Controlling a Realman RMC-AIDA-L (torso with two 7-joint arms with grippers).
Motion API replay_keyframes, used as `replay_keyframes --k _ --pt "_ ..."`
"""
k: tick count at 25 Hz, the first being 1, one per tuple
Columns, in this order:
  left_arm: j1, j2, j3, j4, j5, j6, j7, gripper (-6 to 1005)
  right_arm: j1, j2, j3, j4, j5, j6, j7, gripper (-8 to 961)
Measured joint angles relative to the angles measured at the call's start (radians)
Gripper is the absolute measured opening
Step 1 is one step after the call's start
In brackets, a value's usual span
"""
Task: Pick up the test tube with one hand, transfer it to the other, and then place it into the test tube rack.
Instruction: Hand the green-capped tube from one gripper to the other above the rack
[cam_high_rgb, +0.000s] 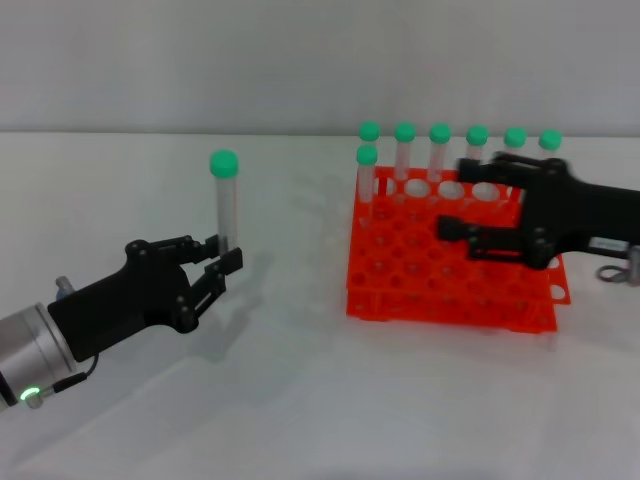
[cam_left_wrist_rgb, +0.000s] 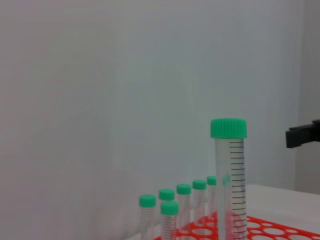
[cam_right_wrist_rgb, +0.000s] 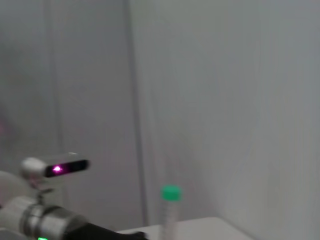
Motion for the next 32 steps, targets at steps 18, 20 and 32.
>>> replay_keyframes --k 18,20,32 --pt "-0.053 -0.004 0.000 0.146 0.163 -0.036 0.103 218 0.068 0.086 -0.201 0.010 0.007 0.070 0.015 707" --pt "-0.055 -0.004 0.000 0.162 0.176 -0.050 0.114 217 0.063 0.085 -0.200 0.009 0.013 0.072 0.013 707" --pt "-0.061 -0.004 0.000 0.203 0.203 -0.087 0.124 217 0.054 0.085 -0.202 0.007 0.028 0.083 0.007 704"
